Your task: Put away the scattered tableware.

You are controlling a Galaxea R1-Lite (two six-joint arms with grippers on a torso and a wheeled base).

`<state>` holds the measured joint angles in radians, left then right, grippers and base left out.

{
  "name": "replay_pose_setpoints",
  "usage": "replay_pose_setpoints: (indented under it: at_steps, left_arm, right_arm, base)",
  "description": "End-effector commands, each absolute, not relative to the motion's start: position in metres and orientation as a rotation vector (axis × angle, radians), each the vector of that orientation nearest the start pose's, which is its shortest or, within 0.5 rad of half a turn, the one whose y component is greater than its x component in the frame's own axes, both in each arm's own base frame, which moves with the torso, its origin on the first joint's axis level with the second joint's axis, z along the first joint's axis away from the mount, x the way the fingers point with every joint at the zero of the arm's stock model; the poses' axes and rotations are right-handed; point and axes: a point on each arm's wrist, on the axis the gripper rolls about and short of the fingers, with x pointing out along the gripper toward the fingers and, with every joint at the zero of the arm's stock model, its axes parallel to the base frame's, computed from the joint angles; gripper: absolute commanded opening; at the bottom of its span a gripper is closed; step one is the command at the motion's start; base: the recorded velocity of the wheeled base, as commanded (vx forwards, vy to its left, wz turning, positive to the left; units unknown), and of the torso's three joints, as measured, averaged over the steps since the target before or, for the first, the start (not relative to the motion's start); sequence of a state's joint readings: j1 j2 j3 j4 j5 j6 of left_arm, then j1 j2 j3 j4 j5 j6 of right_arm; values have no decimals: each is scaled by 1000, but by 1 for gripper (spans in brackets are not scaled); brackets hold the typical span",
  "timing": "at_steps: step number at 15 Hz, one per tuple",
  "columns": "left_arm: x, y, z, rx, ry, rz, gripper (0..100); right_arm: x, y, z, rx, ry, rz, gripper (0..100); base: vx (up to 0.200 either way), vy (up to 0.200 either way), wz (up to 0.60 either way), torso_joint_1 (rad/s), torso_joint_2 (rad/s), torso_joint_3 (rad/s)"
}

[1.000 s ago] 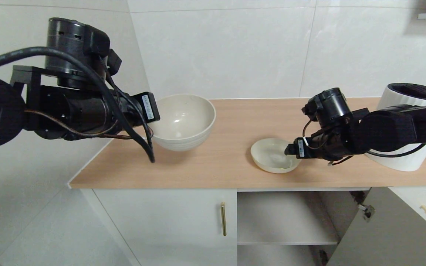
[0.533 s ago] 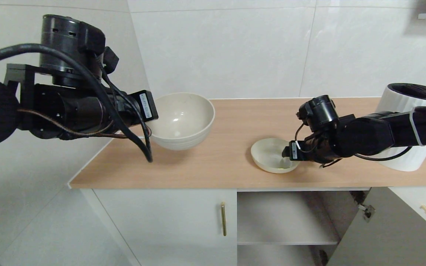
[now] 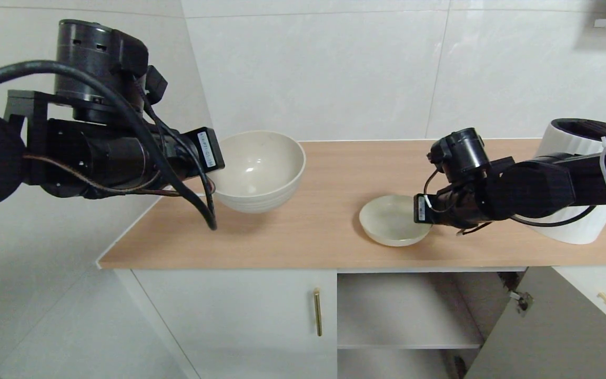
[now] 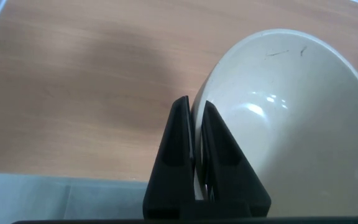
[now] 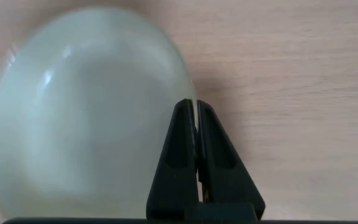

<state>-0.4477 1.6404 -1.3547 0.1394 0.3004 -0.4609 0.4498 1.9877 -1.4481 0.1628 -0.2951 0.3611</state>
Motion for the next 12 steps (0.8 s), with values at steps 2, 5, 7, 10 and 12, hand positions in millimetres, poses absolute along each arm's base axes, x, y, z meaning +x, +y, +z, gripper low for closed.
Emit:
replay_pose_setpoints:
  at_steps: [2, 5, 7, 10, 12]
  left_arm:
    - [267, -127, 272, -280, 451, -62, 0]
    - [250, -137, 263, -254, 487, -108, 0]
    - [247, -137, 250, -239, 523, -103, 0]
    - [242, -146, 238, -223, 535, -133, 0]
    - [242, -147, 237, -222, 536, -134, 0]
  right_arm:
    - [317, 162, 215, 118, 611, 74, 0]
    - [291, 158, 227, 122, 593, 96, 0]
    - [272, 155, 233, 126, 583, 116, 0]
    - [256, 148, 249, 147, 531, 123, 0]
    - [248, 142, 239, 149, 558, 85, 0]
  base:
    - [0, 0, 0, 0, 0, 0]
    - [0, 0, 0, 0, 0, 0]
    - [0, 0, 0, 0, 0, 0]
    - [0, 0, 0, 0, 0, 0]
    - [0, 0, 0, 0, 0, 0]
